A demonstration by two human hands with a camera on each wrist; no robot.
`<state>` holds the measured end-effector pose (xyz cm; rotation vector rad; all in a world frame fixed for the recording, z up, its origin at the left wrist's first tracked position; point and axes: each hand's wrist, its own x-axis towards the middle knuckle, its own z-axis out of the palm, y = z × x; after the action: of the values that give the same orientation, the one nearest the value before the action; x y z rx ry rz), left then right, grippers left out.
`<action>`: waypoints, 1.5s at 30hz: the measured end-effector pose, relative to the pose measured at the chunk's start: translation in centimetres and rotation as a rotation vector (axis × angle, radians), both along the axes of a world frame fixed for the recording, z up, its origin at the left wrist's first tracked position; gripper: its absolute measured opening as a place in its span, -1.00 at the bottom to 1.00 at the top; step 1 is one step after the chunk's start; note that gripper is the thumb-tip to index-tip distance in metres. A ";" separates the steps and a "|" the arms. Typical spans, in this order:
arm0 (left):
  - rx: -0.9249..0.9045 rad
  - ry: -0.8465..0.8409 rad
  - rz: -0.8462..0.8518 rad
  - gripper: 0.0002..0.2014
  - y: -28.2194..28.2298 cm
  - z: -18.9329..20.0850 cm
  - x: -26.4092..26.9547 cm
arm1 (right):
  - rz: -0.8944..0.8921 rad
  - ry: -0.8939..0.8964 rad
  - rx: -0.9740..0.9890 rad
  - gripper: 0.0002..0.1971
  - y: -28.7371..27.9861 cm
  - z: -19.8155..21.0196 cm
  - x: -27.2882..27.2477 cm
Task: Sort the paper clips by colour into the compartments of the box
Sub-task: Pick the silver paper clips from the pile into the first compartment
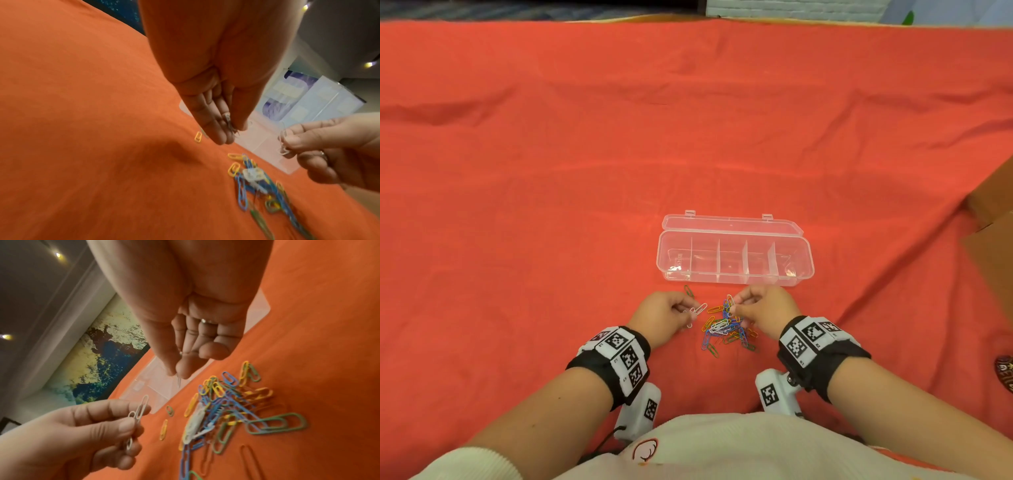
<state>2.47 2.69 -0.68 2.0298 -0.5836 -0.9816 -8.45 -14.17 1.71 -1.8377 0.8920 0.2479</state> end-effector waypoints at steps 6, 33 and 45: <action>-0.102 0.066 0.076 -0.86 -0.2 2.9 2.1 | -0.030 -0.122 0.128 -0.94 0.9 2.1 2.1; 0.032 -0.440 0.224 -0.76 -1.9 4.4 5.9 | 0.155 -0.024 -0.054 -0.77 2.2 3.3 9.0; 0.061 -0.416 -0.243 -0.86 -1.3 0.7 -0.8 | 0.353 0.122 -0.261 -0.77 -0.8 0.9 -0.2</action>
<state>1.68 1.38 0.06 2.2724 -1.0520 -0.7166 -8.65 -14.95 2.61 -2.2421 0.7010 0.4867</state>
